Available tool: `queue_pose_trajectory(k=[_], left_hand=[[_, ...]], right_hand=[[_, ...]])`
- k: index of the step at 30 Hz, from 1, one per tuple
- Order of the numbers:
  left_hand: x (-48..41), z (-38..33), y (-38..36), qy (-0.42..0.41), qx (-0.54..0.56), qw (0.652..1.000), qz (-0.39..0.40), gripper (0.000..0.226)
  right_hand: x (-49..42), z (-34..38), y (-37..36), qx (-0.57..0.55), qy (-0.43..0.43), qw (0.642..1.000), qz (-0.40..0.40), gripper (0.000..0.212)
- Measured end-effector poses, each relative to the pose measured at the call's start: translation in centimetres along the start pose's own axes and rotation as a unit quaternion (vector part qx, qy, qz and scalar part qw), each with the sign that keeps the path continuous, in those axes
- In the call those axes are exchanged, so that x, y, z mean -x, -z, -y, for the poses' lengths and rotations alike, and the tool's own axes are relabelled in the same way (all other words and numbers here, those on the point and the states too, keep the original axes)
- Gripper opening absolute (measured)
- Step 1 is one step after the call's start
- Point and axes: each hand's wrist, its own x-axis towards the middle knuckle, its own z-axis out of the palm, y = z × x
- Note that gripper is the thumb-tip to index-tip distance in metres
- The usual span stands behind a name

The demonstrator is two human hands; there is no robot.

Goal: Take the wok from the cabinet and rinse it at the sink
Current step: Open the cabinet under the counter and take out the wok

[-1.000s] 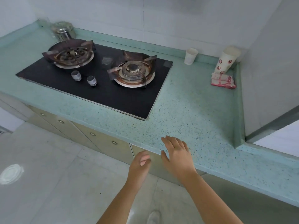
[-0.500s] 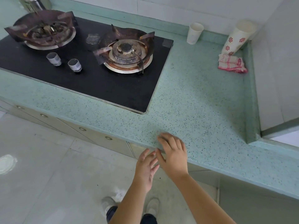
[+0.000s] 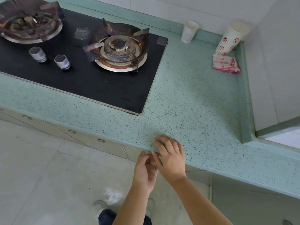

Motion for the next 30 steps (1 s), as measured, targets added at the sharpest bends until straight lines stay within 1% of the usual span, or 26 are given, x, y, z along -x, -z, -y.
queue_pose_trajectory(k=[2, 4, 6, 8, 10, 13, 15, 16, 19, 21, 25, 28, 30], left_hand=[[0.1, -0.2, -0.2, 0.013, 0.012, 1.0, -0.013, 0.008], [0.2, -0.4, -0.3, 0.026, 0.026, 0.999, -0.026, 0.014], [0.3, -0.5, -0.3, 0.033, 0.037, 0.998, -0.034, 0.016], [0.4, -0.6, -0.3, 0.035, 0.025, 0.998, -0.04, 0.018], [0.5, -0.7, -0.3, 0.029, -0.02, 0.999, -0.041, 0.022], [0.5, -0.5, -0.2, 0.006, -0.116, 0.992, -0.045, 0.022], [0.6, -0.3, -0.1, -0.007, -0.161, 0.985, -0.06, 0.016], [0.7, -0.2, -0.1, -0.012, -0.172, 0.982, -0.07, 0.011], [0.9, 0.0, -0.3, -0.022, -0.2, 0.973, -0.114, 0.029], [0.8, 0.2, -0.5, -0.036, -0.226, 0.964, -0.132, 0.034], [0.5, 0.5, -0.5, -0.063, -0.271, 0.946, -0.167, 0.029], [0.4, 0.5, -0.5, -0.075, -0.295, 0.936, -0.176, 0.025], [0.2, 0.6, -0.4, -0.079, -0.306, 0.931, -0.184, 0.033]], right_hand=[[0.0, 0.0, 0.0, 0.001, 0.002, 1.0, -0.004, 0.032], [0.1, 0.0, -0.1, 0.001, 0.001, 1.0, -0.004, 0.032], [0.1, 0.0, -0.1, 0.001, -0.002, 1.0, -0.001, 0.032], [0.0, 0.0, -0.1, -0.001, -0.003, 1.0, -0.001, 0.032], [0.0, 0.0, 0.0, -0.002, -0.002, 1.0, -0.002, 0.032], [0.1, 0.0, -0.1, 0.004, -0.002, 1.0, 0.0, 0.032], [0.1, 0.0, 0.0, 0.007, -0.002, 1.0, 0.0, 0.032], [0.0, 0.0, 0.0, 0.008, -0.001, 1.0, -0.001, 0.032], [0.1, -0.1, 0.0, 0.003, -0.001, 1.0, -0.004, 0.032], [0.1, -0.2, -0.1, -0.005, 0.0, 1.0, -0.005, 0.031], [0.2, -0.2, -0.2, -0.016, 0.002, 1.0, -0.006, 0.031], [0.2, -0.3, -0.2, -0.022, 0.001, 1.0, -0.003, 0.032], [0.3, -0.4, -0.2, -0.026, 0.003, 1.0, -0.002, 0.032]])
